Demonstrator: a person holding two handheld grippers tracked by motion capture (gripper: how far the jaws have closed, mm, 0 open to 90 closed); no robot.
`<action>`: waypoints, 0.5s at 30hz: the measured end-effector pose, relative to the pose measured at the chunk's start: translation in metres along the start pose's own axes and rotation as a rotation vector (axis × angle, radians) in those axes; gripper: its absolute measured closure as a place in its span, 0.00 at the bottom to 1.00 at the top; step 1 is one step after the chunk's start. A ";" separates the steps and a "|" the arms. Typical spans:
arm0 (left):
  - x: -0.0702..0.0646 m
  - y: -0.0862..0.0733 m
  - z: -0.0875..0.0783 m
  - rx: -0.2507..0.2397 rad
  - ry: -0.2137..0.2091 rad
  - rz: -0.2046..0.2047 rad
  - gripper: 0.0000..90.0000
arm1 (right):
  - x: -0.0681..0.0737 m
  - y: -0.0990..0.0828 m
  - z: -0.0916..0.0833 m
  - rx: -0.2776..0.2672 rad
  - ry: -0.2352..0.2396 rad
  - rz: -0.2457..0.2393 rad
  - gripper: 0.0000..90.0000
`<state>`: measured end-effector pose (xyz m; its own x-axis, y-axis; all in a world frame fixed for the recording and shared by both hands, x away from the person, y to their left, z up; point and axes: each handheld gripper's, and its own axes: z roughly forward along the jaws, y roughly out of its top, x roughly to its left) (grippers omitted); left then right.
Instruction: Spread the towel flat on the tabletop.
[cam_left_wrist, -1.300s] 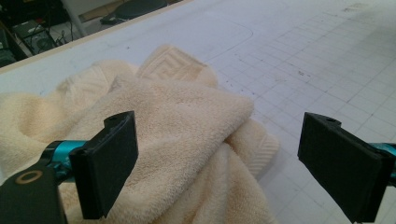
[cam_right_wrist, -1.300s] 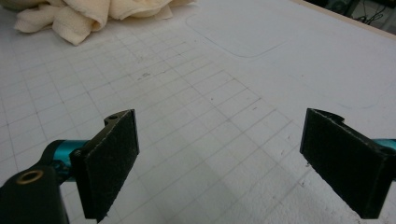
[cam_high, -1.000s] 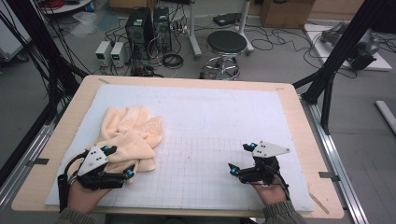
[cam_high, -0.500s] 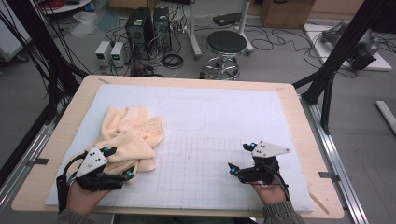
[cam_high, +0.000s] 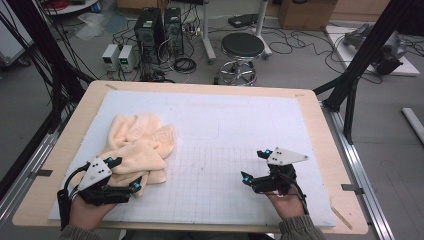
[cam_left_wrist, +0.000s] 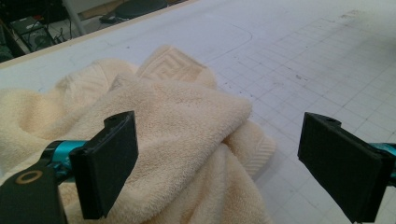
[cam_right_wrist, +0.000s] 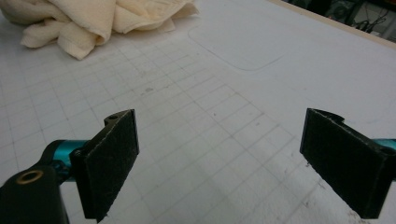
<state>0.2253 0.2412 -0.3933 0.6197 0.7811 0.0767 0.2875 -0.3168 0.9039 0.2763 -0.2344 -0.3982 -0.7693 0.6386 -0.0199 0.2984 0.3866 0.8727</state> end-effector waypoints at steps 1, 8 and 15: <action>0.000 0.000 0.000 0.000 0.000 0.000 0.14 | 0.001 0.003 0.002 0.003 0.001 -0.005 0.12; 0.002 0.000 0.000 -0.002 0.007 -0.006 0.14 | 0.007 0.036 0.025 -0.003 0.055 -0.046 0.12; 0.004 0.000 -0.002 -0.004 0.008 -0.011 0.14 | 0.013 0.063 0.046 0.002 0.118 -0.080 0.12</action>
<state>0.2264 0.2448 -0.3925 0.6104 0.7889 0.0703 0.2912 -0.3061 0.9064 0.3117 -0.1711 -0.3656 -0.8516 0.5232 -0.0323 0.2339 0.4344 0.8698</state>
